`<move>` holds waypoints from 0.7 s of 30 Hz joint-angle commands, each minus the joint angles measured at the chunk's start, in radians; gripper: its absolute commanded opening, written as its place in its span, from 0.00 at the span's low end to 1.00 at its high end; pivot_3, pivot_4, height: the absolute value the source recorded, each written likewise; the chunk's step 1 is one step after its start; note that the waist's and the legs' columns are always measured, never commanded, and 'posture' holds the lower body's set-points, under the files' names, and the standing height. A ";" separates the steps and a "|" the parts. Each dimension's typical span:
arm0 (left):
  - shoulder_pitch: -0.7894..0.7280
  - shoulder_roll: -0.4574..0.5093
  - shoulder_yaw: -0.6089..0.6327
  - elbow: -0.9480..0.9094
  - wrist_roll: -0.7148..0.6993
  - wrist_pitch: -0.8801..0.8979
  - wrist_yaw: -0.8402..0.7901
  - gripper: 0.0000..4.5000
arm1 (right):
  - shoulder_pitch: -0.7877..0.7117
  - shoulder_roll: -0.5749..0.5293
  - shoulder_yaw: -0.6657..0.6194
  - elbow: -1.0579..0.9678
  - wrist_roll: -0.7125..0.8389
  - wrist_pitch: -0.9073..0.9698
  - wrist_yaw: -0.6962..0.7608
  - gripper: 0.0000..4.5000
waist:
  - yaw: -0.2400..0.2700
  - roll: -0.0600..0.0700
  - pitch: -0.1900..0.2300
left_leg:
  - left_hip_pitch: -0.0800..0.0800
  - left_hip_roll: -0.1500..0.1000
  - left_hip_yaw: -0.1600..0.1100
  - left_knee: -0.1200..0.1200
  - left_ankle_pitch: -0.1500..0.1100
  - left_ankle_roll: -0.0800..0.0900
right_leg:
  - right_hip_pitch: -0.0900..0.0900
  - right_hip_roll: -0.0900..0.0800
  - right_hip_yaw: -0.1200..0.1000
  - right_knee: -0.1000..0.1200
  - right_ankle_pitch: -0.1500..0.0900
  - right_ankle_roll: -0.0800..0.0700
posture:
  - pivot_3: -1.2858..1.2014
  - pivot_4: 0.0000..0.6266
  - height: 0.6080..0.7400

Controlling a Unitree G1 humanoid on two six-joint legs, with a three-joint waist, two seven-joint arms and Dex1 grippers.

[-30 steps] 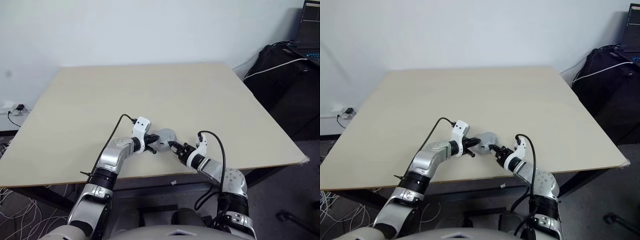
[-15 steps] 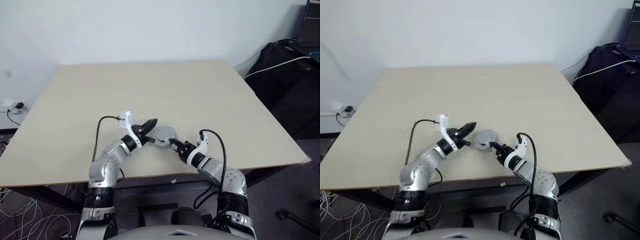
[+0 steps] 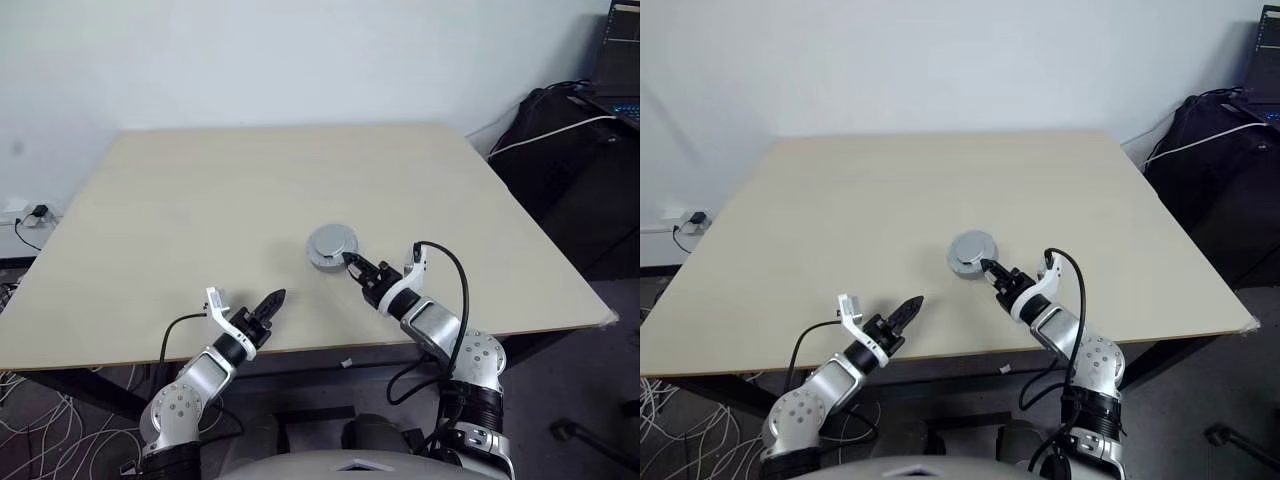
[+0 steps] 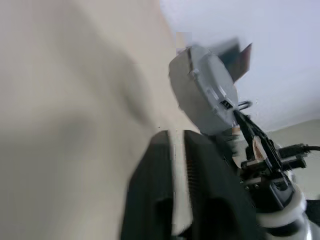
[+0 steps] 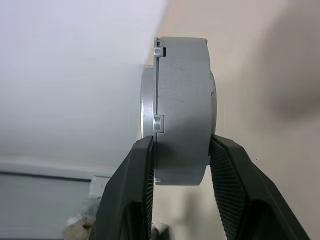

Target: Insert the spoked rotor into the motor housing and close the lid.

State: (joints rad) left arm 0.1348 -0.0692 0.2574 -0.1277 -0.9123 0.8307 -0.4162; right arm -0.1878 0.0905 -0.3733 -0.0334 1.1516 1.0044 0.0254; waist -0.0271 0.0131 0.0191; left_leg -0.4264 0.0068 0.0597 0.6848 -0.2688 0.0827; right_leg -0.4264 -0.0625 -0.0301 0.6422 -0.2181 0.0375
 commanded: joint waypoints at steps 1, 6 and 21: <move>0.002 -0.051 0.010 0.011 -0.096 0.014 -0.006 0.41 | -0.015 0.094 0.058 -0.097 0.106 0.003 -0.025 0.29 | 0.000 0.000 0.000 | 0.000 0.000 0.000 0.000 0.000 0.000 | 0.000 0.000 0.000 0.000 0.000 0.000 | 0.52 0.00 1.00; -0.011 -0.060 0.000 0.039 -0.174 0.017 -0.009 0.80 | 0.013 0.103 0.120 -0.146 0.182 0.009 -0.091 0.29 | 0.001 0.000 0.000 | -0.002 0.000 0.000 0.000 0.000 0.000 | 0.002 0.001 0.000 0.000 0.000 0.000 | 0.52 0.00 1.00; -0.058 -0.084 -0.044 0.048 -0.391 -0.011 -0.023 0.99 | 0.091 0.021 0.238 -0.130 0.309 -0.012 -0.193 0.29 | 0.001 -0.002 0.000 | 0.000 0.000 0.002 0.001 0.000 0.001 | 0.004 0.001 0.002 0.000 0.000 0.000 | 0.52 0.00 1.00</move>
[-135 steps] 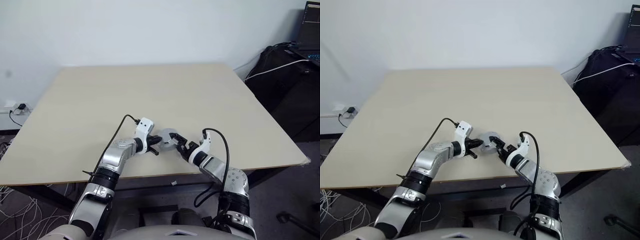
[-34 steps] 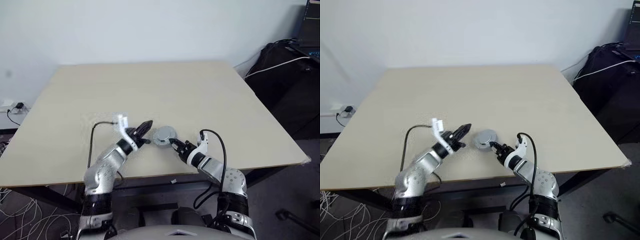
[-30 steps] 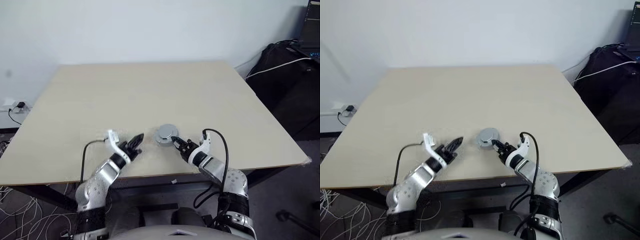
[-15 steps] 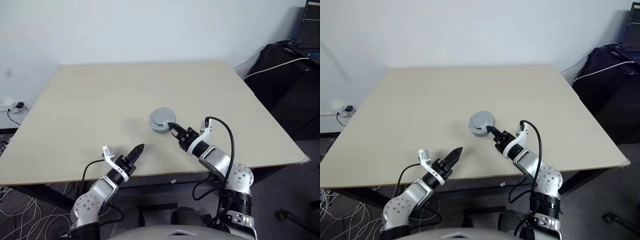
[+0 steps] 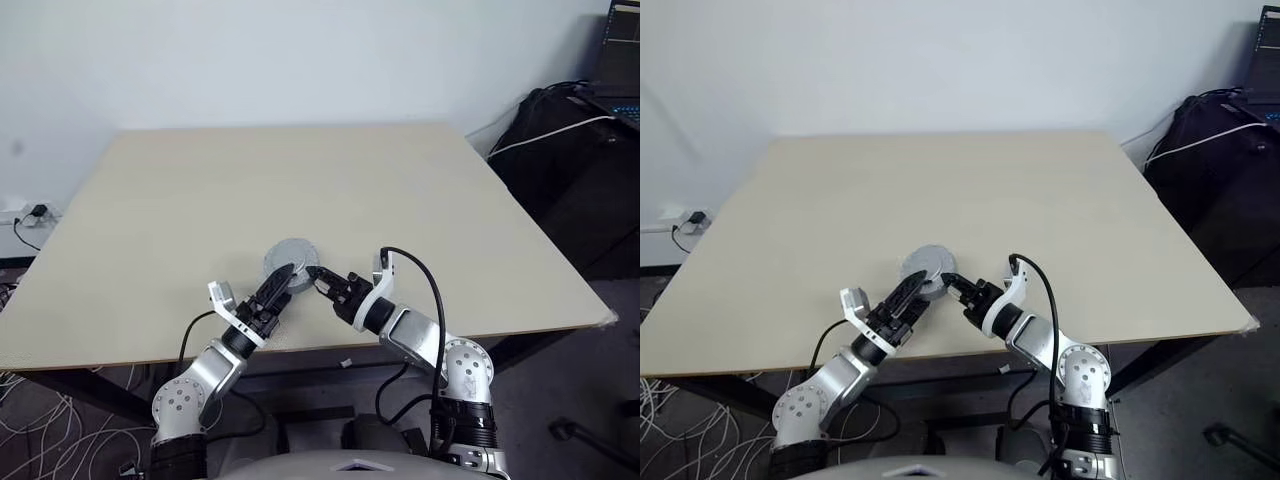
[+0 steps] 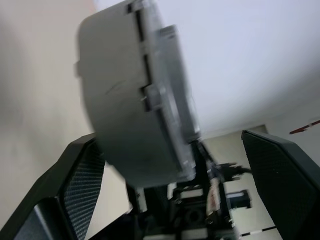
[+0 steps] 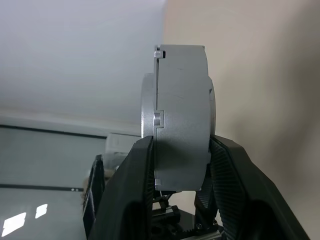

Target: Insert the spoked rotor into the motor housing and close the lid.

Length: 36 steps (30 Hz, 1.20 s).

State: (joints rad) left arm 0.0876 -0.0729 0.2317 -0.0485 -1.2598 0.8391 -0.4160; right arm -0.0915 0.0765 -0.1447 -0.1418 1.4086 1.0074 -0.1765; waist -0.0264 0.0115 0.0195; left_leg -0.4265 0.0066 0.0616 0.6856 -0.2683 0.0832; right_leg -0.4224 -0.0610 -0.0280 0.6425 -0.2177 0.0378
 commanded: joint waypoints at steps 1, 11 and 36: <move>-0.008 -0.077 -0.020 -0.029 -0.046 -0.023 -0.026 0.99 | -0.005 0.032 0.009 -0.018 0.053 -0.018 0.007 0.29 | 0.000 0.000 0.000 | 0.000 0.000 0.000 0.000 0.000 0.000 | 0.000 0.000 0.000 0.000 0.000 0.000 | 0.52 0.00 1.00; -0.020 -0.082 0.006 0.051 -0.079 -0.093 0.004 0.99 | -0.008 0.015 0.011 -0.023 0.101 -0.031 -0.017 0.29 | 0.000 0.000 0.000 | 0.000 0.000 0.000 0.000 0.000 0.000 | 0.001 0.000 0.000 0.000 0.000 0.000 | 0.52 0.00 1.00; -0.029 -0.081 -0.022 0.088 -0.121 -0.097 0.036 0.49 | 0.001 -0.012 0.045 -0.043 0.122 -0.041 -0.022 0.29 | 0.000 -0.002 0.001 | 0.011 0.000 0.000 -0.002 -0.001 0.000 | 0.008 -0.005 -0.001 -0.003 0.000 0.000 | 0.52 0.00 1.00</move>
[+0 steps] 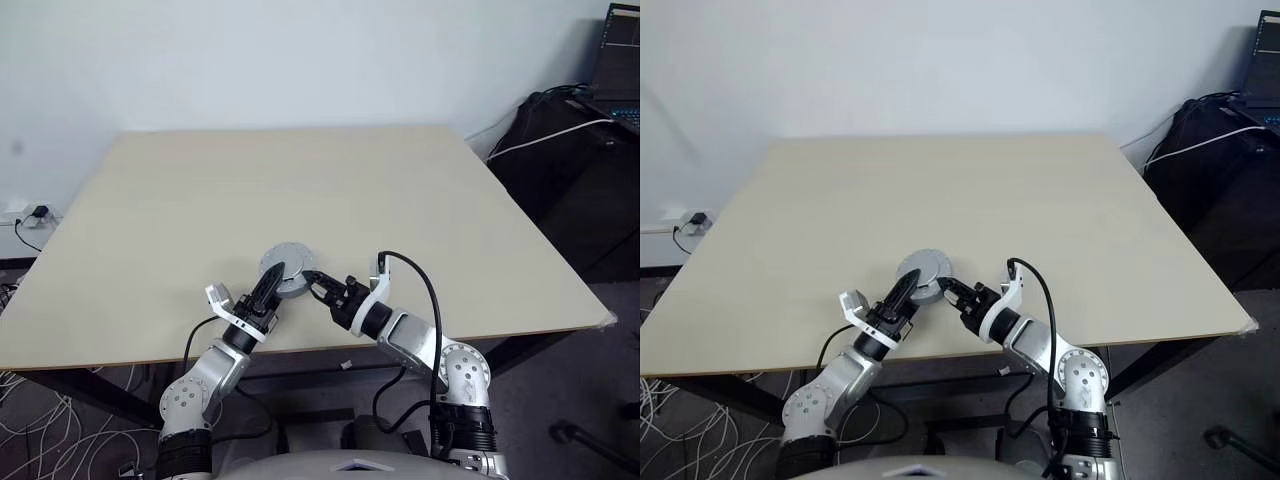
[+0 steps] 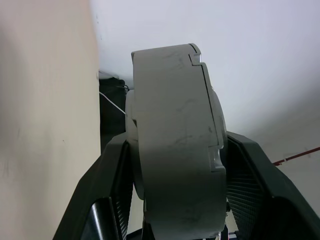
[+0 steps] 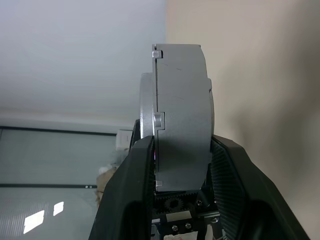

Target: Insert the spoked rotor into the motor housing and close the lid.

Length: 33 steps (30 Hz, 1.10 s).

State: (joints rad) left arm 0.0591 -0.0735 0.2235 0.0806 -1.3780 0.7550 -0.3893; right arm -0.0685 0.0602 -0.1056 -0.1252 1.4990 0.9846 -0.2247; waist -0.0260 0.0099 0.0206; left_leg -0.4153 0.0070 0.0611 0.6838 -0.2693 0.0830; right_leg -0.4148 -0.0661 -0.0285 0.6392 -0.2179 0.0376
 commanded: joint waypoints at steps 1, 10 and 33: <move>-0.001 -0.081 -0.015 -0.042 -0.004 -0.015 0.012 0.49 | -0.022 0.004 0.007 -0.063 0.023 -0.023 0.032 0.29 | 0.000 0.000 0.000 | 0.000 0.000 0.000 0.000 0.000 0.000 | 0.000 0.000 0.000 0.000 0.000 0.000 | 0.52 0.00 1.00; -0.005 -0.082 -0.023 -0.044 -0.005 -0.026 0.020 0.48 | -0.010 0.001 0.008 -0.066 0.007 -0.049 0.052 0.79 | 0.001 0.000 0.000 | 0.000 0.000 0.000 0.000 0.000 0.000 | 0.000 0.000 0.000 -0.001 0.000 0.000 | 0.52 0.00 1.00; -0.045 -0.084 0.060 -0.089 0.058 -0.268 0.113 0.48 | 0.173 -0.410 0.353 -0.247 -1.025 -0.685 0.638 1.00 | 0.013 -0.003 0.002 | 0.000 -0.001 0.000 0.000 -0.003 0.002 | 0.003 0.004 -0.002 -0.009 0.001 0.001 | 0.52 0.00 1.00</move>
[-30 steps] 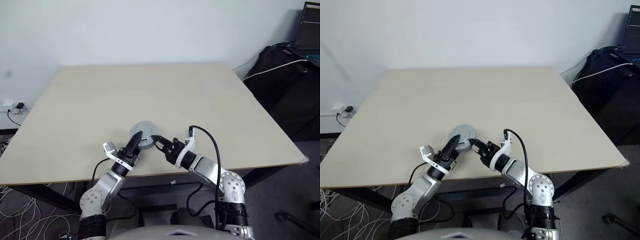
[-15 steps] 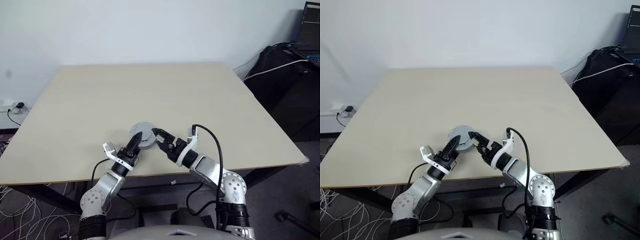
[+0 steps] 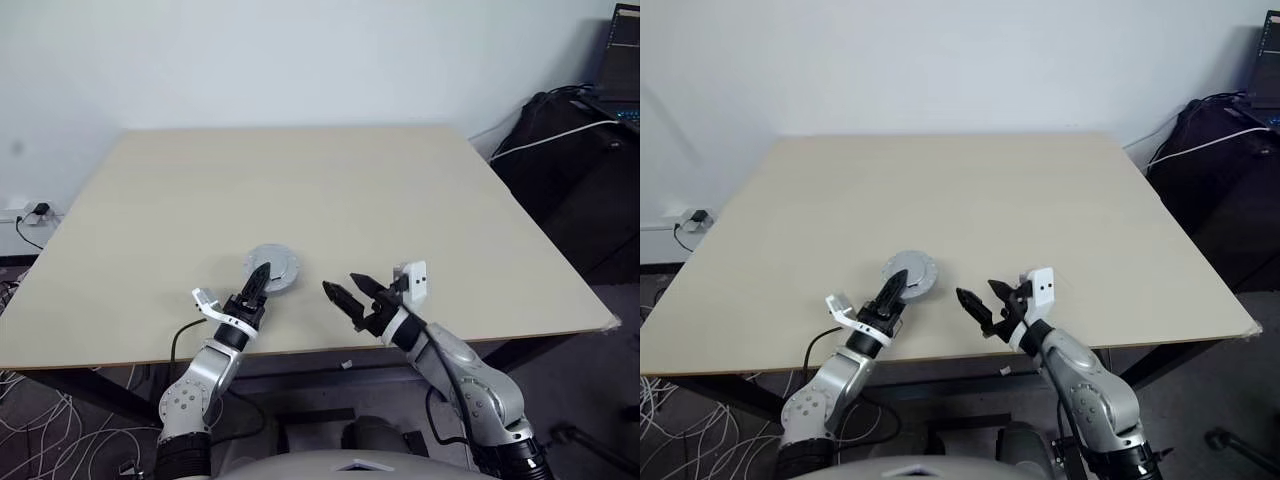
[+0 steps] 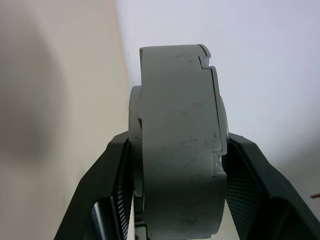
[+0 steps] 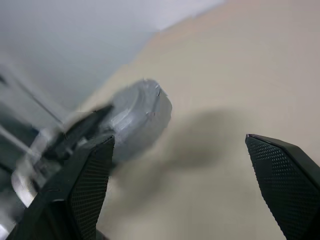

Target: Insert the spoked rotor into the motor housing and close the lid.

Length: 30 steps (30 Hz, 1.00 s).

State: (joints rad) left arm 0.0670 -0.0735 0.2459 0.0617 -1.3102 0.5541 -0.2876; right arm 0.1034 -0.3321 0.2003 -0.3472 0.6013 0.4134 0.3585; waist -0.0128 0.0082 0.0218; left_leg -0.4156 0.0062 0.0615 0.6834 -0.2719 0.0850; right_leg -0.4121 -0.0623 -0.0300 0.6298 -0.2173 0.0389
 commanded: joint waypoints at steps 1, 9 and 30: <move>-0.063 -0.085 0.048 -0.063 -0.001 -0.093 0.023 0.48 | 0.004 -0.034 0.075 -0.016 -0.191 -0.159 0.067 1.00 | 0.000 -0.002 0.001 | 0.000 0.000 0.000 0.000 0.000 0.000 | 0.000 0.000 0.000 0.000 0.000 0.000 | 0.52 0.00 1.00; -0.133 -0.067 0.119 0.001 0.046 -0.227 0.061 0.48 | 0.013 0.000 0.114 0.075 -0.369 -0.341 0.093 1.00 | 0.006 -0.008 0.002 | 0.000 0.000 0.000 0.000 0.000 -0.002 | 0.001 0.000 0.000 0.000 0.001 0.000 | 0.52 0.00 1.00; -0.335 -0.051 0.337 0.288 0.105 -0.392 0.082 0.48 | 0.025 0.092 0.073 0.257 -0.516 -0.564 0.055 1.00 | 0.007 -0.016 0.001 | 0.001 -0.001 0.001 0.002 0.002 -0.005 | 0.004 0.001 0.000 -0.001 0.003 0.003 | 0.52 0.00 1.00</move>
State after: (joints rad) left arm -0.2162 -0.0929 0.5615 0.3700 -1.1898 0.1861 -0.1878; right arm 0.1367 -0.2439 0.2958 -0.0789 0.0847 -0.1176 0.4143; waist -0.0054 -0.0082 0.0230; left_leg -0.4147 0.0052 0.0622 0.6850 -0.2693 0.0800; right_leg -0.4081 -0.0614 -0.0301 0.6288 -0.2147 0.0423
